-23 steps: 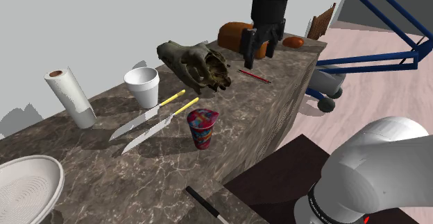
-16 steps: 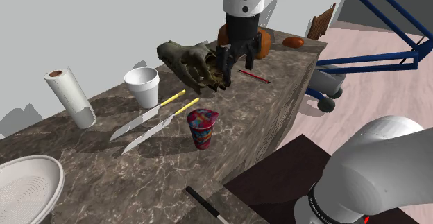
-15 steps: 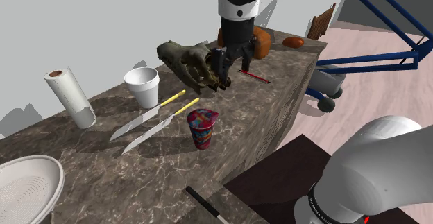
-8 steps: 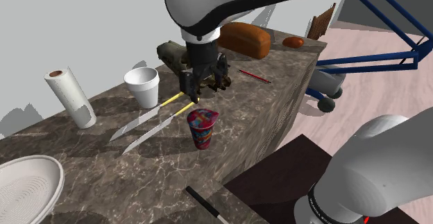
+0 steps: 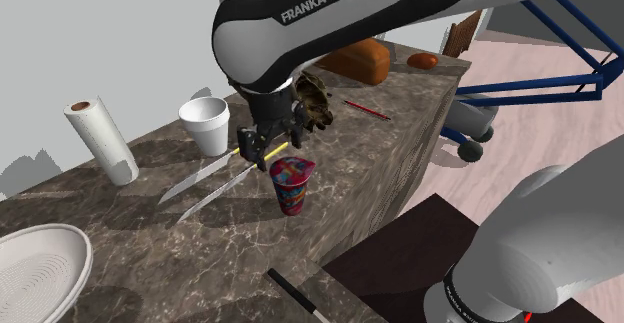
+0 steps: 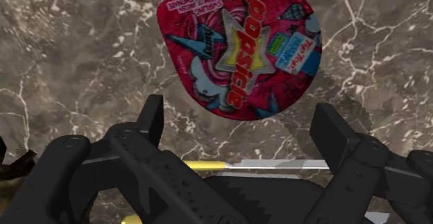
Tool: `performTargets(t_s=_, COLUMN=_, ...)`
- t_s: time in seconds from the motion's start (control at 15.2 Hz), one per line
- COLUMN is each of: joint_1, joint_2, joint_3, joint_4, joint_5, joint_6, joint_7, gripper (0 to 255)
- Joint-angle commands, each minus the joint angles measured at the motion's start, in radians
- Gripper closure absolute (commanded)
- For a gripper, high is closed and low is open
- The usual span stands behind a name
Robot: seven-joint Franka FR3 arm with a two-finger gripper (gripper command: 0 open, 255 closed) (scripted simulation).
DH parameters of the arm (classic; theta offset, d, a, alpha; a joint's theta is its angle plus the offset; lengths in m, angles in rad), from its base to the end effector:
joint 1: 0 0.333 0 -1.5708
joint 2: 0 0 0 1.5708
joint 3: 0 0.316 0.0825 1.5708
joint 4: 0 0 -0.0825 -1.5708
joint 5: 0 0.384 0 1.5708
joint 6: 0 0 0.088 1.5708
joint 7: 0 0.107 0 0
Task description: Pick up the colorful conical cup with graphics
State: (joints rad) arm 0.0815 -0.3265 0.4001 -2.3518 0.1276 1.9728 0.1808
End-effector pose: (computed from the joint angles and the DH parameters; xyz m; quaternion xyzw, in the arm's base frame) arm 0.3870 0.2173 0.4407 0.9931 0.1110 -0.0331 0.0161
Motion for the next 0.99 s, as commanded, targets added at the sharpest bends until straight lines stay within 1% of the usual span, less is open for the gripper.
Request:
performTargets(t_s=0.0, joint_1=0.0, joint_2=0.013, joint_3=0.005, joint_4=-0.017, joint_5=-0.002, joint_6=0.03, joint_7=0.003, gripper=0)
performTargets(t_s=0.2, joint_1=0.0, joint_2=0.022, joint_3=0.008, joint_4=-0.031, joint_5=-0.003, joint_6=0.053, joint_7=0.005, gripper=0)
performTargets(t_s=0.26, joint_1=0.0, joint_2=0.021, joint_3=0.008, joint_4=-0.032, joint_5=-0.002, joint_6=0.053, joint_7=0.006, gripper=255)
performTargets(t_s=0.86, joint_1=0.0, joint_2=0.022, joint_3=0.008, joint_4=-0.031, joint_5=-0.003, joint_6=0.053, joint_7=0.005, gripper=255)
performTargets(t_s=0.92, joint_1=0.0, joint_2=0.016, joint_3=0.006, joint_4=-0.023, joint_5=-0.002, joint_6=0.039, joint_7=0.004, gripper=255)
